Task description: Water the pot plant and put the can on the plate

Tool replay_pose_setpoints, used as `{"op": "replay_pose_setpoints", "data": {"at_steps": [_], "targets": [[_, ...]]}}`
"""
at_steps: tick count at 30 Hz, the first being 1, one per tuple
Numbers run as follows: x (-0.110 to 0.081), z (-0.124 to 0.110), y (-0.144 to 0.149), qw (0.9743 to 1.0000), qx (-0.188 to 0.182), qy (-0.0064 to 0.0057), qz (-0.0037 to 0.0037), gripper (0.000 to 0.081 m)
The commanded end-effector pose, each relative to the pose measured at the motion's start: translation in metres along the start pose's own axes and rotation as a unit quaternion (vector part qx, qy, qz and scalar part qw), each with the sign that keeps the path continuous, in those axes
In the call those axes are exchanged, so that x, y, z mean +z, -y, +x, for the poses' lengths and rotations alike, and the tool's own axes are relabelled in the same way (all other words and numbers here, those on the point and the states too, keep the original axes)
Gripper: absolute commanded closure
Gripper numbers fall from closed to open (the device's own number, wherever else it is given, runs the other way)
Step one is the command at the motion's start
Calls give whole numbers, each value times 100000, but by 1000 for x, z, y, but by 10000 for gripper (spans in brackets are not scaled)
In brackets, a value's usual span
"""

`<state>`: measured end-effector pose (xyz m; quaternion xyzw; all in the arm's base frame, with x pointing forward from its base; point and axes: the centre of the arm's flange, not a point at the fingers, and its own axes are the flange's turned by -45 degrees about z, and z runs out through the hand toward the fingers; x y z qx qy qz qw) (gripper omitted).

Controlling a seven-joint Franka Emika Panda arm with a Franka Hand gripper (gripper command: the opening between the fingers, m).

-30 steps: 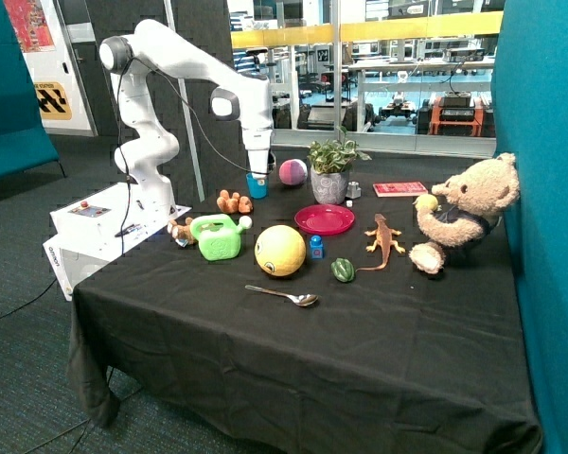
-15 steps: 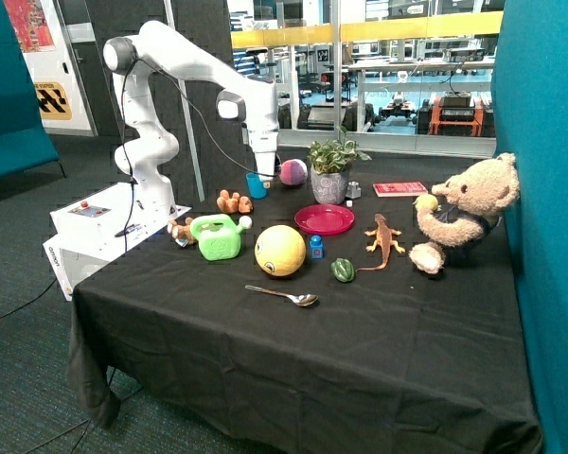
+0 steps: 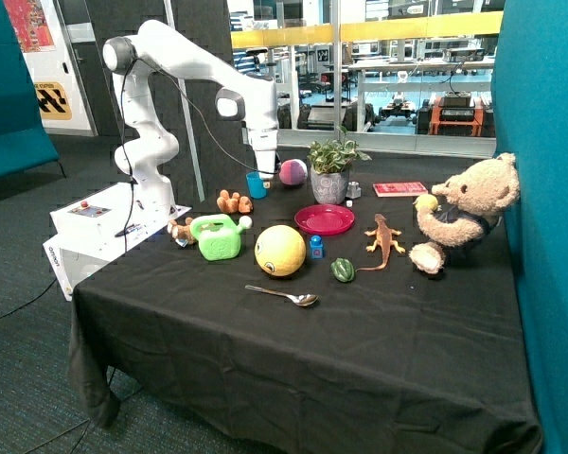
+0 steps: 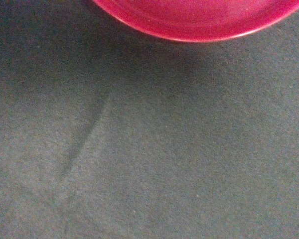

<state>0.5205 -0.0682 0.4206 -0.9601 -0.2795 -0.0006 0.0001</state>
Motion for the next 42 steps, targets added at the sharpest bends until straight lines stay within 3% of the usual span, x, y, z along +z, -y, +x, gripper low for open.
{"op": "replay_pose_setpoints", "data": {"at_steps": [1,15,32,42], "targets": [[-8,-14,-14,100000,87,62,6,330],[-7,-46,-41,99996,874,62,5,406],[-8,-76,-71,99930,3733,62,4,365],[-7,-93,-88,99809,6185,62,2,298]]}}
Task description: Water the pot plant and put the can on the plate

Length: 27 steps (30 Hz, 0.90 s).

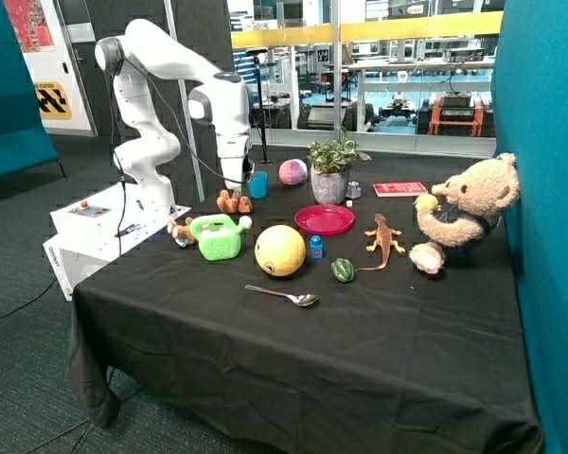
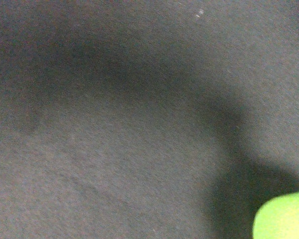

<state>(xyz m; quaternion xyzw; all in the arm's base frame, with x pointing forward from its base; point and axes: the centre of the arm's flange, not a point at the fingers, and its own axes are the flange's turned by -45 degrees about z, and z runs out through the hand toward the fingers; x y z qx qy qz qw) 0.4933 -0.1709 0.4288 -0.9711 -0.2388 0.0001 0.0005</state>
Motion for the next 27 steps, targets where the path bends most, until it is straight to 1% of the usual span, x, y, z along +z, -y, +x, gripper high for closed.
{"op": "replay_pose_setpoints", "data": {"at_steps": [1,7,9,10,18,22,23,27], "targets": [[1,-14,-18,99979,2066,5,-53,291],[1,-20,-24,99959,2870,5,-53,254],[2,-22,-27,99955,2993,5,-53,329],[3,-23,-28,99946,3273,5,-54,338],[10,-32,-43,99883,4826,4,-54,317],[15,-36,-47,99866,5176,4,-54,340],[16,-37,-47,99863,5236,4,-54,328],[22,-41,-48,99861,5268,4,-54,336]]}}
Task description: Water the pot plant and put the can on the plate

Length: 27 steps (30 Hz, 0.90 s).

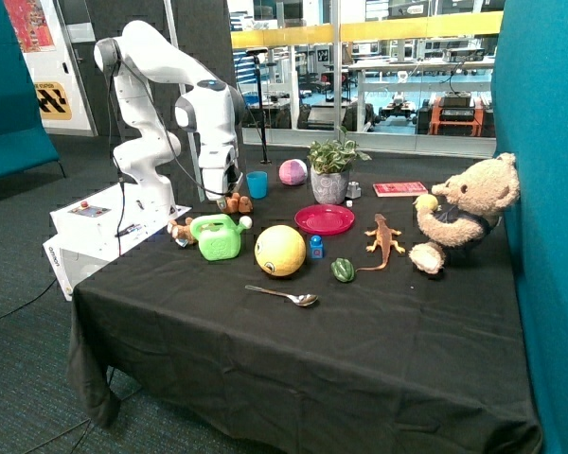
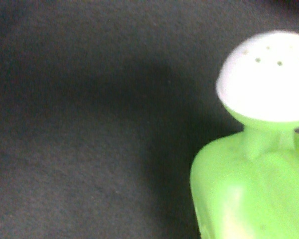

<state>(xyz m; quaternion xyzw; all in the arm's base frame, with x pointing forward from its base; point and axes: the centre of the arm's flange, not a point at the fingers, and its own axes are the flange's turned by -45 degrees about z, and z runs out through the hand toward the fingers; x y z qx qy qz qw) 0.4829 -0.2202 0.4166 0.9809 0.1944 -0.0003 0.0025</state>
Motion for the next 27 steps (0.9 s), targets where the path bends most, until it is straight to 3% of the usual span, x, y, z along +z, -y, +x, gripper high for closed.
{"op": "replay_pose_setpoints", "data": {"at_steps": [1,20,21,22,27], "targets": [[12,-9,-9,99997,721,-81,244,340],[33,-20,-15,100000,49,-83,243,338],[35,-20,-14,99991,1354,-79,244,333],[35,-20,-14,99994,-1022,-85,242,344],[40,-18,-11,99998,-608,-84,243,356]]}}
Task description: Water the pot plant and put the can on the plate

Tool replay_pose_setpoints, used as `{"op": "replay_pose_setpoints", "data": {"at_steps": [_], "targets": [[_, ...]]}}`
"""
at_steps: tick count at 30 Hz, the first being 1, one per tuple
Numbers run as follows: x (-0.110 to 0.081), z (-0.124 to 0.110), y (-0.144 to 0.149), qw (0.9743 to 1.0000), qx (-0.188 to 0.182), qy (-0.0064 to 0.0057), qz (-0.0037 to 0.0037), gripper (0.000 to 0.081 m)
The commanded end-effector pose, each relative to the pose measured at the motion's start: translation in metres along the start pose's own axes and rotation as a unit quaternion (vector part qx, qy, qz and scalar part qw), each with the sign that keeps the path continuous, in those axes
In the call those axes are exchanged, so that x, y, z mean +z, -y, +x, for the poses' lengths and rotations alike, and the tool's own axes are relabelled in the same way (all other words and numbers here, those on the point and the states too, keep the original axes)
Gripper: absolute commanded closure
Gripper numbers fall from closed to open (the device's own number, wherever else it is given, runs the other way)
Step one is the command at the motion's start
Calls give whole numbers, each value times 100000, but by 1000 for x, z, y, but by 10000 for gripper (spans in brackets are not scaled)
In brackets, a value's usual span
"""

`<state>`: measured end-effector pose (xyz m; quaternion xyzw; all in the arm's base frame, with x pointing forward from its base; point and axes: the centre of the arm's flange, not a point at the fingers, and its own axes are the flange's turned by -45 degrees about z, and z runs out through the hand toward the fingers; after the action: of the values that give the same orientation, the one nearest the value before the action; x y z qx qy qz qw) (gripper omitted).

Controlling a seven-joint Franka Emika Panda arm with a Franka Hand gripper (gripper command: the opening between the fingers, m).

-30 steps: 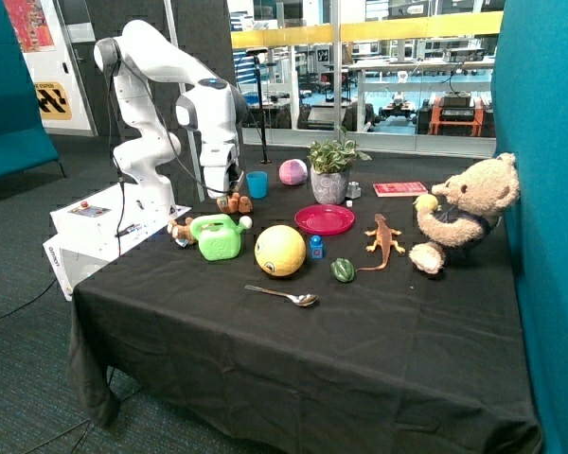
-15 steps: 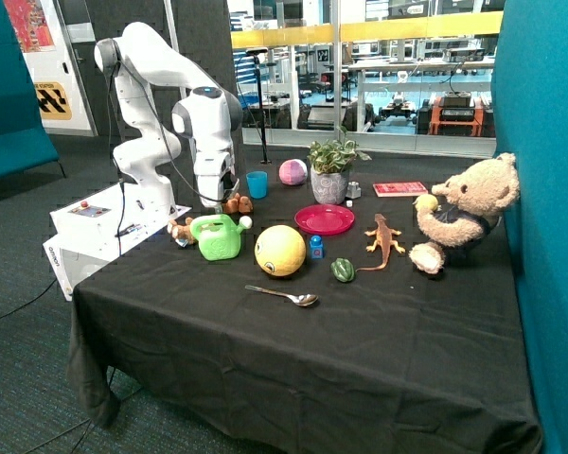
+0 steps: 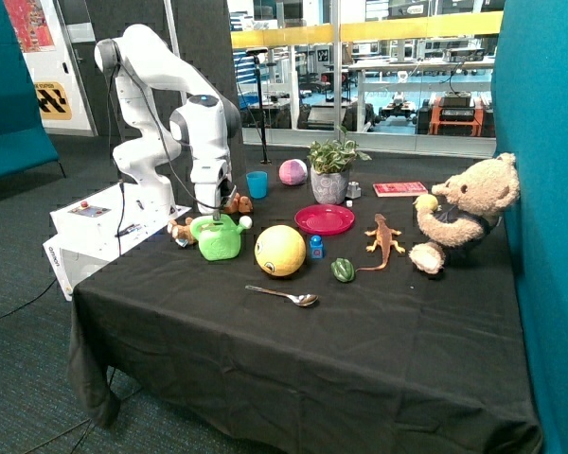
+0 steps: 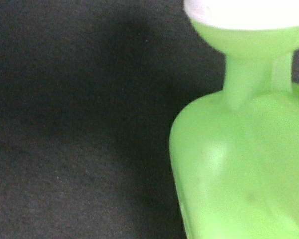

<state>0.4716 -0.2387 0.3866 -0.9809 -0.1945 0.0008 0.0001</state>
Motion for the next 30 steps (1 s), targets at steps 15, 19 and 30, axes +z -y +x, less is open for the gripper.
{"op": "replay_pose_setpoints", "data": {"at_steps": [15,19,30], "targets": [[17,4,3,100000,79,-73,-28,384],[18,5,2,100000,236,-73,-28,463],[19,8,2,99999,399,-73,-28,756]]}}
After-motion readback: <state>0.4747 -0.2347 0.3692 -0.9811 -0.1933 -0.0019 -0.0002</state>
